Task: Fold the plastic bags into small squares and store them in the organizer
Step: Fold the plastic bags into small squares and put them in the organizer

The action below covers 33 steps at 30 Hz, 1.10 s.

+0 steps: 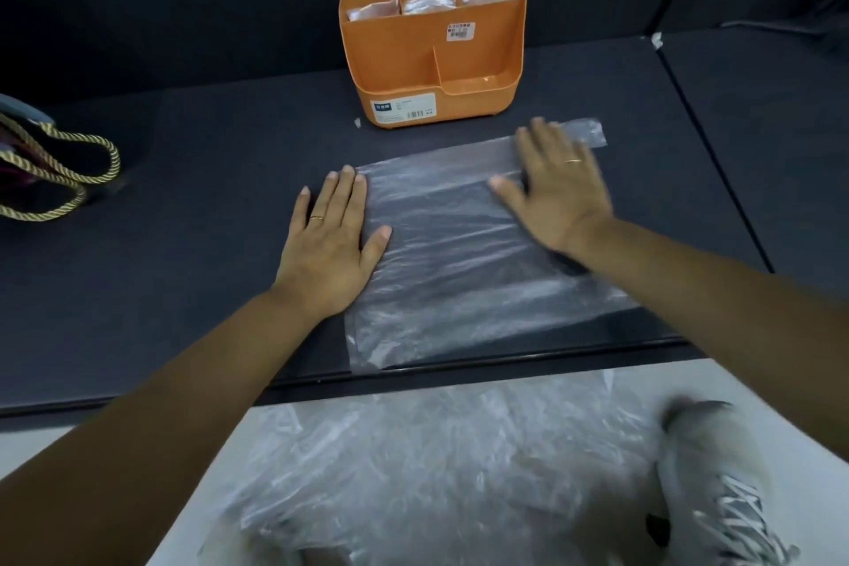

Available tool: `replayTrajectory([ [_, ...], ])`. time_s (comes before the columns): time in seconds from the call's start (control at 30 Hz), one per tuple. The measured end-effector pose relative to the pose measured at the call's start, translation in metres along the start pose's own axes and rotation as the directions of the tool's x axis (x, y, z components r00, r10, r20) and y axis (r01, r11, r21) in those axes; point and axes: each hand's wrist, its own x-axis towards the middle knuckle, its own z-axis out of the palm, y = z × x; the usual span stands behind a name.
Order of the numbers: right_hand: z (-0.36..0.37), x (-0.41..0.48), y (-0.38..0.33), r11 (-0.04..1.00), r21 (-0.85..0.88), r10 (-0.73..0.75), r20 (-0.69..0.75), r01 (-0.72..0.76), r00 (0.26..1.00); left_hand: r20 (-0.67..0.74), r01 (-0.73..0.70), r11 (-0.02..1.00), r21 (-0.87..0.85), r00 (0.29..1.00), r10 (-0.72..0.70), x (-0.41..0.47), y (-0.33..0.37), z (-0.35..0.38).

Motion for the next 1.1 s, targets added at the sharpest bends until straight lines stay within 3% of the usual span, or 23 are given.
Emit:
replayTrajectory([
  [0.1,-0.008,-0.004,0.041,0.972,-0.051,0.23,-0.008,-0.23,0.973,0.0,0.012,0.999,0.03,1.0,-0.012,0.0,-0.002,-0.006],
  [0.17,-0.014,-0.014,0.033,0.97,-0.049,0.233,-0.065,-0.237,0.97,-0.063,-0.003,1.0,0.023,0.998,0.004,-0.008,0.009,-0.011],
  [0.3,-0.003,-0.06,-0.047,0.962,0.167,-0.187,-0.165,0.215,0.968,-0.195,-0.211,0.974,-0.075,0.961,0.193,-0.047,0.053,0.0],
  [0.4,0.018,-0.084,-0.073,0.933,0.142,-0.327,-0.042,0.329,0.944,-0.156,-0.204,0.977,-0.056,0.969,0.193,-0.065,0.053,0.02],
  [0.6,0.018,-0.09,0.011,0.988,0.012,-0.156,-0.029,0.156,0.987,-0.14,-0.168,0.986,-0.002,0.976,0.166,-0.075,0.033,0.026],
  [0.73,0.017,-0.106,0.068,0.998,0.045,0.05,-0.125,-0.045,0.991,-0.147,-0.162,0.987,0.014,0.976,0.162,-0.076,0.031,0.026],
  [0.8,0.013,-0.114,0.075,0.994,0.08,0.085,-0.169,-0.072,0.982,-0.157,-0.186,0.982,0.015,0.97,0.186,-0.079,0.032,0.024],
  [0.9,0.01,-0.13,0.041,0.973,0.117,-0.169,-0.239,0.201,0.956,-0.152,-0.302,0.953,0.012,0.942,0.3,-0.093,0.043,0.025],
  [0.97,0.017,-0.137,0.012,0.91,0.088,-0.384,-0.194,0.406,0.903,-0.143,-0.359,0.933,0.033,0.922,0.36,-0.103,0.049,0.029],
  [1.1,0.032,-0.142,-0.005,0.884,-0.022,-0.468,-0.07,0.468,0.881,-0.173,-0.372,0.923,0.099,0.907,0.384,-0.114,0.046,0.037],
])
